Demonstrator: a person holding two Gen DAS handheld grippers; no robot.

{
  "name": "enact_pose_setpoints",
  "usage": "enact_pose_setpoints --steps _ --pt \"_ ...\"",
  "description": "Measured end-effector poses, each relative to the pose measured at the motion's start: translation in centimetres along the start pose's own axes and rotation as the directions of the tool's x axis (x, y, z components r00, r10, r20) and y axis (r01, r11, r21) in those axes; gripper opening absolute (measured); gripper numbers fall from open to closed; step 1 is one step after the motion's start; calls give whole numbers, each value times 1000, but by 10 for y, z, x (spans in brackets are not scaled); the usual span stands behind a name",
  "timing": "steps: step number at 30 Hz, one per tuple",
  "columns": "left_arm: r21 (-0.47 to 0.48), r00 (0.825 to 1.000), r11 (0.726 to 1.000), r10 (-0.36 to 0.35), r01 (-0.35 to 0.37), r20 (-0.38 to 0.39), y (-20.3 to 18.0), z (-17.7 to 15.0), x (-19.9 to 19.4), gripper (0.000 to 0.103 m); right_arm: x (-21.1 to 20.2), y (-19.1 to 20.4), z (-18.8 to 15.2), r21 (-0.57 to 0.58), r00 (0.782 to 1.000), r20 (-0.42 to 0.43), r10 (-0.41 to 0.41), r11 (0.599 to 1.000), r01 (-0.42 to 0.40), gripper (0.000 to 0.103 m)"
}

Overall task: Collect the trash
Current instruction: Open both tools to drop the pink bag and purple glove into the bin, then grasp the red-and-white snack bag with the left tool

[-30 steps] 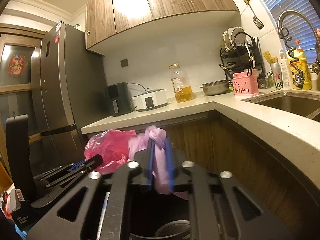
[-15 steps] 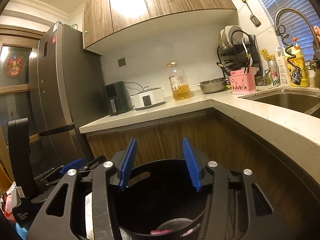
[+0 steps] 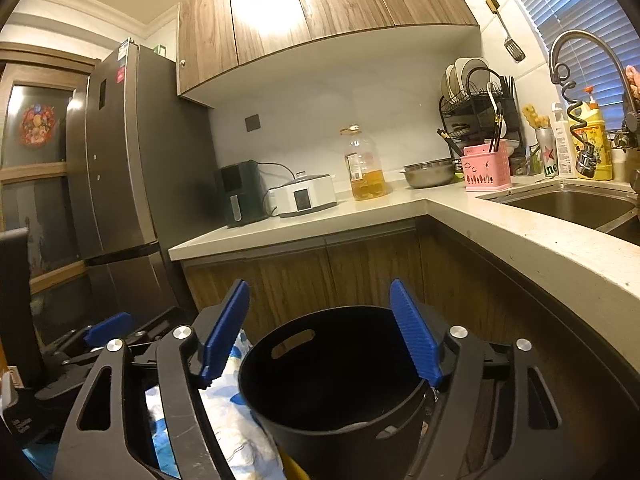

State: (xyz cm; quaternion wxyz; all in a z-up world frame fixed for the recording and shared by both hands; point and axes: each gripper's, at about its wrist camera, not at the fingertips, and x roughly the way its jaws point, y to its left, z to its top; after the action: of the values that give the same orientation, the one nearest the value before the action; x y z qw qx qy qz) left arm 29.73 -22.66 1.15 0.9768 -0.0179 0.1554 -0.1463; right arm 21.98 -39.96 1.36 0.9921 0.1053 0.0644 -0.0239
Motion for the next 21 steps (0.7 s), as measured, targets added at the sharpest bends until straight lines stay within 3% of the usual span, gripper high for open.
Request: enact_pose_setpoints --steps 9,16,21 --pt "-11 998 999 51 -50 35 19 -9 -63 87 -27 19 -6 -10 1000 -14 10 1000 -10 74" --pt "-33 997 997 76 -75 25 37 -25 -100 87 -48 36 -15 -3 999 -30 31 1000 -31 75" --pt "-53 991 990 131 -129 22 58 -43 -128 87 -60 53 -25 -7 997 -49 56 998 -57 75"
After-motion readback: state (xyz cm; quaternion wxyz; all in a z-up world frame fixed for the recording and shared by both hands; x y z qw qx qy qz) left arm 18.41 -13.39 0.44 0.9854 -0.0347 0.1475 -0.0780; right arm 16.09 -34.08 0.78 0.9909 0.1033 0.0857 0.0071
